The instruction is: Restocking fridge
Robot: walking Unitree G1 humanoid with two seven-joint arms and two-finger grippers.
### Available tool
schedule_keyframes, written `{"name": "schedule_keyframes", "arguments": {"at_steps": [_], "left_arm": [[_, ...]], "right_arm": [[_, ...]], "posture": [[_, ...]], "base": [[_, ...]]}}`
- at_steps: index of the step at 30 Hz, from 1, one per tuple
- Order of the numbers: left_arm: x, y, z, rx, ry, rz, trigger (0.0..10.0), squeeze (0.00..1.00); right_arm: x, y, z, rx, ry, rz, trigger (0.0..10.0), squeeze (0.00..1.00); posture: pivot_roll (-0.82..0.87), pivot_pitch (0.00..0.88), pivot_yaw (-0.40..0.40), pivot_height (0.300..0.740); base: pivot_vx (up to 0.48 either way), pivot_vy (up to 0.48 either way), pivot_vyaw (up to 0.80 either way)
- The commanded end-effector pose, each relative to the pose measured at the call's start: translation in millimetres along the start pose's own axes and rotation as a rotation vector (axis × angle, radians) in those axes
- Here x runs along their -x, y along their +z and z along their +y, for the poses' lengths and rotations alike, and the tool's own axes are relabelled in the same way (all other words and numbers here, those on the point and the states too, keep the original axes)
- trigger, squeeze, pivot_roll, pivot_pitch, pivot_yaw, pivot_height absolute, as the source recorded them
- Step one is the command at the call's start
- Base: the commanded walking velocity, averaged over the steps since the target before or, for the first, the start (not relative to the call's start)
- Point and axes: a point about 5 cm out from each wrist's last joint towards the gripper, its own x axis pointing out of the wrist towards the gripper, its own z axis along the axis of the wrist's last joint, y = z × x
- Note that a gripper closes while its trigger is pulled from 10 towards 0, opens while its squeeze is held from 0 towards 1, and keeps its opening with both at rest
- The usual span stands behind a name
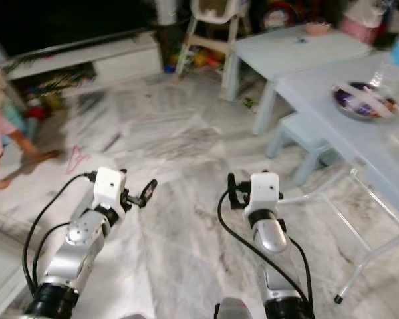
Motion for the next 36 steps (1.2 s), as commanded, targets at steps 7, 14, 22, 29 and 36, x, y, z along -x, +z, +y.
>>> {"name": "schedule_keyframes", "arguments": {"at_steps": [7,14,22,29,36], "left_arm": [[-1.9,5.1,-1.2,-0.012,-0.007,-0.024,10.0,0.00],[-2.3,5.2,-0.6,-0.010,0.004,-0.025,10.0,0.00],[-2.1,4.0,0.0,-0.003,0.015,-0.026,10.0,0.00],[-2.6,5.0,0.8,0.008,0.017,-0.033,10.0,0.00],[-3.4,5.4,-1.2,0.007,0.011,-0.035,10.0,0.00]], "right_arm": [[-0.9,3.1,-2.9,-0.013,-0.030,-0.018,10.0,0.00],[-0.5,4.0,-1.6,-0.008,-0.023,-0.025,10.0,0.00],[0.8,4.3,-0.8,-0.011,-0.017,-0.030,10.0,0.00],[2.1,5.3,1.3,-0.006,-0.009,-0.039,10.0,0.00],[2.2,7.6,1.1,0.000,-0.008,-0.055,10.0,0.00]], "posture": [[-0.10,0.000,0.067,0.740],[-0.10,0.000,0.067,0.740],[-0.11,0.000,0.065,0.740],[-0.11,0.000,0.064,0.740],[-0.11,0.000,0.062,0.740]], "base": [[0.282,0.000,-0.80],[0.107,0.000,-0.80],[0.000,0.000,-0.80],[0.000,0.172,-0.80],[0.000,0.361,-0.61]]}}
